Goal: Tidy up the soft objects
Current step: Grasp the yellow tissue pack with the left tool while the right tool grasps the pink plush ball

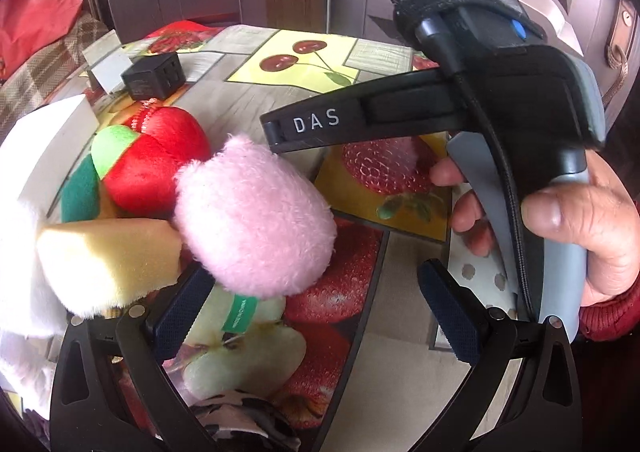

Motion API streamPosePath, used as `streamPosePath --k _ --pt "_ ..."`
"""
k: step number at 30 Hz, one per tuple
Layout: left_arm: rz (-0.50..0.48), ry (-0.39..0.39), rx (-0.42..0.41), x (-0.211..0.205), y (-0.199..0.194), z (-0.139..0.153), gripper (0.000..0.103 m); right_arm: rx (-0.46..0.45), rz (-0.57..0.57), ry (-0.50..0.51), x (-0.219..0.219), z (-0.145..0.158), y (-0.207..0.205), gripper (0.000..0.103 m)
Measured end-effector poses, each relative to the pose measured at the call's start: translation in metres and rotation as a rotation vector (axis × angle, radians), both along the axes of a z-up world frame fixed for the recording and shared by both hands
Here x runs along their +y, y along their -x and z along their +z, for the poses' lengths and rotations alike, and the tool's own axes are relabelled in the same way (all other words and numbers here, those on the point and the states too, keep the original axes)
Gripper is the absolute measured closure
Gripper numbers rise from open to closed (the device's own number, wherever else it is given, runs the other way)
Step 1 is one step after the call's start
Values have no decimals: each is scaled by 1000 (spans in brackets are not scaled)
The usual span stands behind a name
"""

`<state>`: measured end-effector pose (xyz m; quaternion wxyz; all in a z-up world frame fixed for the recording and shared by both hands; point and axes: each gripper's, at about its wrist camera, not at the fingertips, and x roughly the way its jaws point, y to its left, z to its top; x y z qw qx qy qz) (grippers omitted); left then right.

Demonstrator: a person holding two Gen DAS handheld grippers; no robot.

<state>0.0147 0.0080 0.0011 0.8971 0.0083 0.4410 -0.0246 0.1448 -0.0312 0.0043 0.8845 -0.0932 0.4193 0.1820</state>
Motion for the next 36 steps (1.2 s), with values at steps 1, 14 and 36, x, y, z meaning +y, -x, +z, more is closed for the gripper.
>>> streamPosePath --k 1,14,36 --pt "41 -5 -22 1 4 4 1 0 0 -1 0 0 0 0" --pt "558 -128 -447 61 209 95 0 -99 307 -344 -32 37 28 0" --pt "515 2 20 74 191 -6 23 33 748 -50 35 7 84 17"
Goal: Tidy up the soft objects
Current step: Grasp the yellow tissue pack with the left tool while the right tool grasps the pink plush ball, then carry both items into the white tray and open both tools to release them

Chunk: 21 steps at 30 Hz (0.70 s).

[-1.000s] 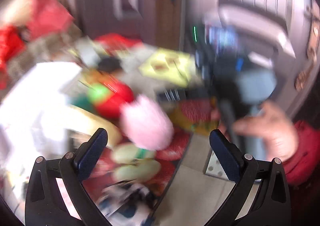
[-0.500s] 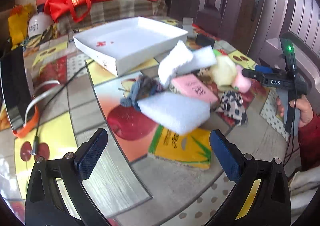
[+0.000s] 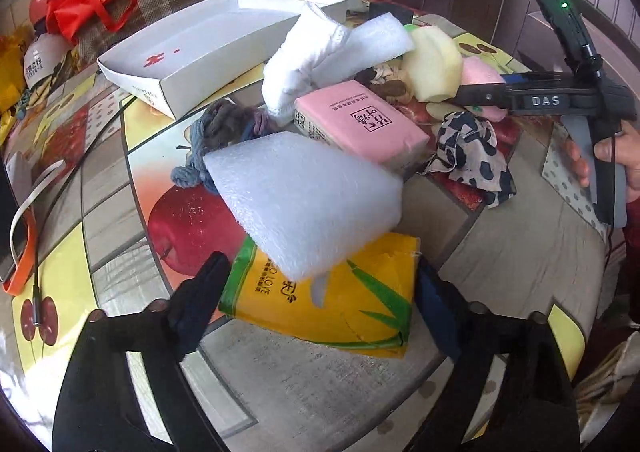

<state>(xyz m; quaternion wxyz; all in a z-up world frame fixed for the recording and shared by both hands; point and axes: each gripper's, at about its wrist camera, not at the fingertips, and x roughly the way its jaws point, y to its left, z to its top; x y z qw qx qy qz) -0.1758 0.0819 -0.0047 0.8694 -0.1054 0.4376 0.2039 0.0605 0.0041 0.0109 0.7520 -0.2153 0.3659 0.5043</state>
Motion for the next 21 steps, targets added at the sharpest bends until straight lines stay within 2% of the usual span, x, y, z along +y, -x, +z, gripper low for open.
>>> streamPosePath --k 1,4,7,9,11,12,15,21 --pt "-2 -5 -4 -1 3 0 26 10 9 5 0 0 0 43" --pt "25 -9 -16 -1 15 4 28 16 15 -19 -8 4 0 49" --pt "115 -65 -90 2 38 19 28 12 -45 -161 -35 21 -5 49" --pt "194 -146 -178 5 55 33 28 -47 -94 -325 -61 42 -4 49" --pt "315 -244 -272 13 68 46 28 -123 -126 -447 -74 54 1 47" --pt "368 -292 -308 18 72 50 28 -149 -139 -477 -74 57 2 47" --pt "482 -386 -351 39 74 54 28 -228 -180 -482 -58 53 -1 46" --pt "565 -452 -429 71 67 57 28 -234 -192 -492 -20 47 -14 46"
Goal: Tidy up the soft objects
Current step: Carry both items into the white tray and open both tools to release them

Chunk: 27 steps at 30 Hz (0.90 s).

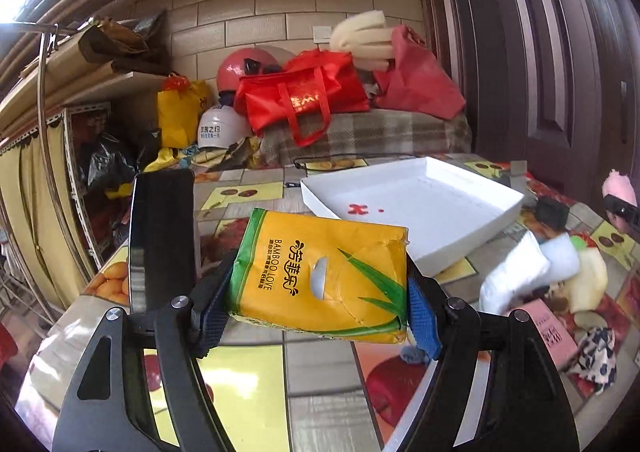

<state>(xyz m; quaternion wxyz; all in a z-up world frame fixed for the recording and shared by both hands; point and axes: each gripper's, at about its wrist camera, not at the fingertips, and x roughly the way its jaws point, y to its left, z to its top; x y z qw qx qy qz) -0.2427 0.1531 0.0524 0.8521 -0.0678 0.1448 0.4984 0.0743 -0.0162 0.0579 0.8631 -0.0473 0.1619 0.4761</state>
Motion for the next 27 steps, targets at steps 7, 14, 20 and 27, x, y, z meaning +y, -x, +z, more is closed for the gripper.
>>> streamPosePath --k 7,14,20,27 --pt "72 -2 -66 29 -3 0 28 -176 163 7 52 2 57 46" --pt "74 -13 -75 46 -17 1 28 -194 361 16 98 2 107 46" --pt "24 -2 -32 66 -59 2 28 -111 322 28 133 1 89 46" --pt "10 25 36 98 -105 1 28 -44 167 18 160 0 54 46"
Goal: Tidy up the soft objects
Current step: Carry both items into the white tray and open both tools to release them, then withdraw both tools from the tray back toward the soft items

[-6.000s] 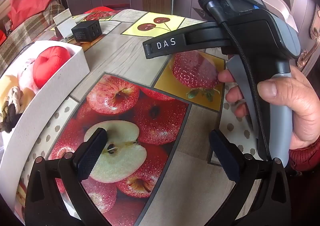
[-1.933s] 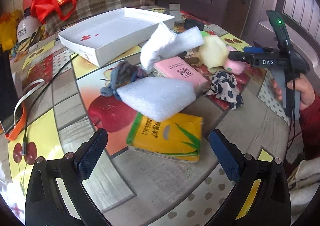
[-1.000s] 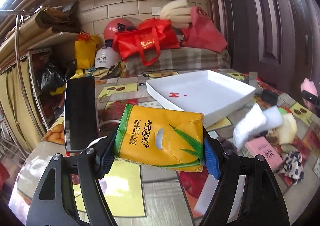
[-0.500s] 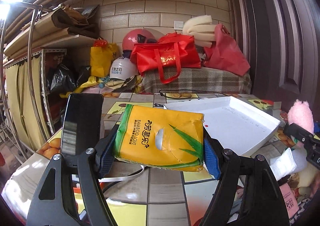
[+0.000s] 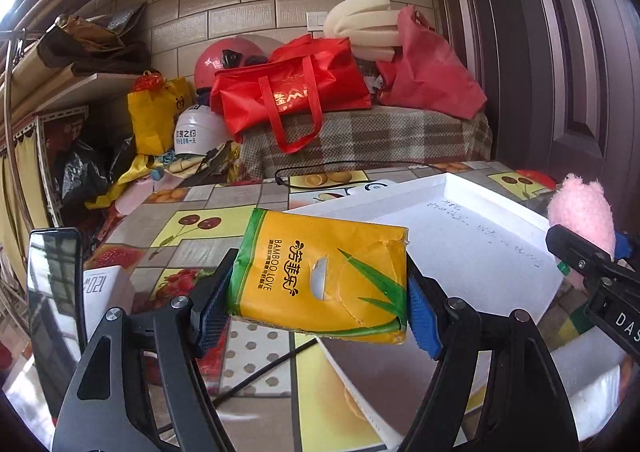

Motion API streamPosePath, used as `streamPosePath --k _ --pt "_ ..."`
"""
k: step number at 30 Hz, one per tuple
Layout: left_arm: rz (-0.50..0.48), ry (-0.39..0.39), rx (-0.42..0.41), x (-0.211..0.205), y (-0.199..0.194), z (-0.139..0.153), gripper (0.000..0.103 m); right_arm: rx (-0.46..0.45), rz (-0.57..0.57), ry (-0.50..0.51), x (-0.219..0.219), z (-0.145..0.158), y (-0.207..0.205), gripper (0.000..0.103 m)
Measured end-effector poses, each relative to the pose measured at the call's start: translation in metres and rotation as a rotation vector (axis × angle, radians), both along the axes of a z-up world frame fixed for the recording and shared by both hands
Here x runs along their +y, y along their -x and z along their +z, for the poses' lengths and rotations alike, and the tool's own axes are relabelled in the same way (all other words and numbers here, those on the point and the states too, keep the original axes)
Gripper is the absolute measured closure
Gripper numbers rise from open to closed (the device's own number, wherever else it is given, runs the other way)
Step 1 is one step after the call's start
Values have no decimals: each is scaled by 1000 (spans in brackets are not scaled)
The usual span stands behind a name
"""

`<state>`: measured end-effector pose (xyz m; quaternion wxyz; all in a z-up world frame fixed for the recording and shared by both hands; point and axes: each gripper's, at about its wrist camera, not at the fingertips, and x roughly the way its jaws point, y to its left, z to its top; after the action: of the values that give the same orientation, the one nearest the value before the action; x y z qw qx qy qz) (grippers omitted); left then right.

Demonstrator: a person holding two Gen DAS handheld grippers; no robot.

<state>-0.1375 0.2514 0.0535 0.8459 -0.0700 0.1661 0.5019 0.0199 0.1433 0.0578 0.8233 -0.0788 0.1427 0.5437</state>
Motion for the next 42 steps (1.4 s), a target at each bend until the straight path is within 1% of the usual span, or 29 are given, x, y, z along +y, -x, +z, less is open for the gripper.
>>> streamPosePath --k 6,8,10,12,13,14,15,16,20,22,28,34,42 --pt "-16 45 80 17 -25 -5 27 -2 24 44 31 -2 6 46" --pt "-31 57 112 18 -31 -7 26 10 36 67 41 -3 6 44" --pt "-15 72 131 21 -33 -8 26 12 32 95 47 -5 7 42" --pt "3 99 126 28 -33 -9 23 26 8 103 48 -7 3 31" --pt "6 118 124 31 -32 -10 14 39 -8 100 47 -7 0 17" --pt "8 129 129 34 -33 -11 0 48 -15 93 45 -6 -2 11" --pt "3 130 132 34 -34 -11 0 52 -15 85 43 -6 -3 8" --pt "2 113 137 31 -35 -11 0 43 -13 75 41 -5 -1 0" --pt "3 31 153 16 -38 -9 0 -38 -15 28 33 1 14 0" --pt "8 14 141 13 -35 -7 0 -67 -26 -2 27 3 18 0" --pt "20 30 86 10 -21 -3 0 -33 -24 -32 12 6 17 0" --pt "28 73 26 7 -2 -4 0 -49 -25 -27 -5 6 22 0" --pt "31 72 21 -8 15 -5 0 -49 -50 -20 -33 5 16 0"
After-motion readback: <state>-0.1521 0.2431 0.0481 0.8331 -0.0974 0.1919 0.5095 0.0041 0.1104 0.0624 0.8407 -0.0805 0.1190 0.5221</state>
